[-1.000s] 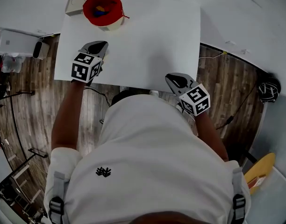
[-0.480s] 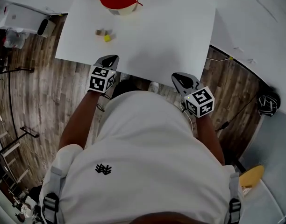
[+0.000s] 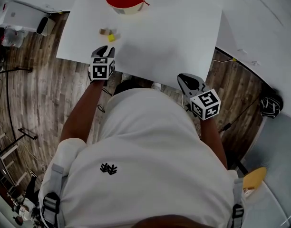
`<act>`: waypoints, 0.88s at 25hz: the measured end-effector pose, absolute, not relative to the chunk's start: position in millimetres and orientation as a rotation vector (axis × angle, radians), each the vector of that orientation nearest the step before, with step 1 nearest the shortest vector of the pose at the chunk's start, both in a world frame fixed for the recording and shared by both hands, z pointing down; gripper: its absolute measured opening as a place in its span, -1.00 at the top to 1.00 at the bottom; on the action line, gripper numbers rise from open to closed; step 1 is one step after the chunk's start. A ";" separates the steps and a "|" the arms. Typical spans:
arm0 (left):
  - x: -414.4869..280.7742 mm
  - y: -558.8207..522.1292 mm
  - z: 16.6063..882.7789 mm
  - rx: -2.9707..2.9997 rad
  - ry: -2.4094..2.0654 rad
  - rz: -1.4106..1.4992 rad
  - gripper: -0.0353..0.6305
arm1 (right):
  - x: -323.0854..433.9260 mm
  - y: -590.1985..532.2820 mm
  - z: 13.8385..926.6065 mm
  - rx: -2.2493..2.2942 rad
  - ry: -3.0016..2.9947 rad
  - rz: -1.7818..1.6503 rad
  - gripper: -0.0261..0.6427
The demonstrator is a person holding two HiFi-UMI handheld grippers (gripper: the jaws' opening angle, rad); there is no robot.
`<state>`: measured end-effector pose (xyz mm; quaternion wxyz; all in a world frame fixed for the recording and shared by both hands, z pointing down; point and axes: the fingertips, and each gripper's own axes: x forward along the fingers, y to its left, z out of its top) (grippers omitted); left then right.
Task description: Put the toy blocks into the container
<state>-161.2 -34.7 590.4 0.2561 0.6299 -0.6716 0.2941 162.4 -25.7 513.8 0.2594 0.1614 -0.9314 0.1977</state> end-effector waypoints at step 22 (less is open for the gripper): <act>-198.5 -85.1 641.3 1.428 -1.942 0.705 0.42 | 161.1 -51.0 498.1 0.524 -2.425 0.511 0.86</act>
